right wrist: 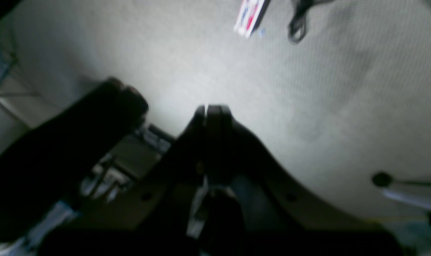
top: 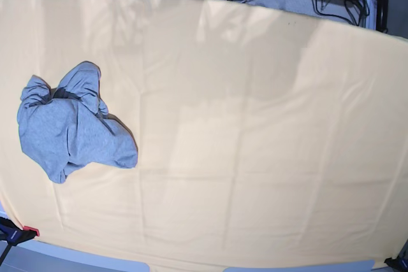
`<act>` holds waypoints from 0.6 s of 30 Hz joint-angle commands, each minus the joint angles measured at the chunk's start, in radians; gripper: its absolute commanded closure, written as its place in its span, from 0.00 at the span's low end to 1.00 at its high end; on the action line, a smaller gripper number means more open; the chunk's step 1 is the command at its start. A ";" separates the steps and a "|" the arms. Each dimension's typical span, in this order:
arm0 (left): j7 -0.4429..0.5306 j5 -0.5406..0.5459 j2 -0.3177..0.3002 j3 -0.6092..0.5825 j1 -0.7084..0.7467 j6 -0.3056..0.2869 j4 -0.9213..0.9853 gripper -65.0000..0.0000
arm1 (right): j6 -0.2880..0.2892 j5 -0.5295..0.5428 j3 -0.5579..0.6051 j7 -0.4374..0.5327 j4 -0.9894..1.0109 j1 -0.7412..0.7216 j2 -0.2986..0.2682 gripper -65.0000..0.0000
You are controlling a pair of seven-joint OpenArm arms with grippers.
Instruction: Layout the t-shirt on the table in an organized manner, then fold the t-shirt properly
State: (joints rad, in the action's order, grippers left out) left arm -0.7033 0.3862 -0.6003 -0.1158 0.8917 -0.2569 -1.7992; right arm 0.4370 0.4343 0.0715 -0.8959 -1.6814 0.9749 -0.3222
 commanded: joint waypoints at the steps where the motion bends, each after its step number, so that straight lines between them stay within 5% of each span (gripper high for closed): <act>1: -0.009 0.009 -0.022 0.028 0.040 -0.006 -0.068 1.00 | -0.008 0.002 -0.002 -0.003 -0.075 0.057 -0.021 1.00; 9: -0.036 0.040 -0.051 0.303 0.250 -0.068 -0.422 1.00 | -0.052 -0.057 -0.186 0.028 -0.530 0.334 -0.043 1.00; 18: -0.056 0.178 -0.051 0.505 0.318 -0.117 -0.557 1.00 | -0.053 0.026 -0.502 0.122 -0.675 0.334 -0.038 1.00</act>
State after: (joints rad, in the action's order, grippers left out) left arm -0.7685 0.5468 -0.6460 0.3832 1.1973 -0.3717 -2.3417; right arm 0.3843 0.4465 -0.4248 -0.7971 -2.3402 1.2976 -0.3542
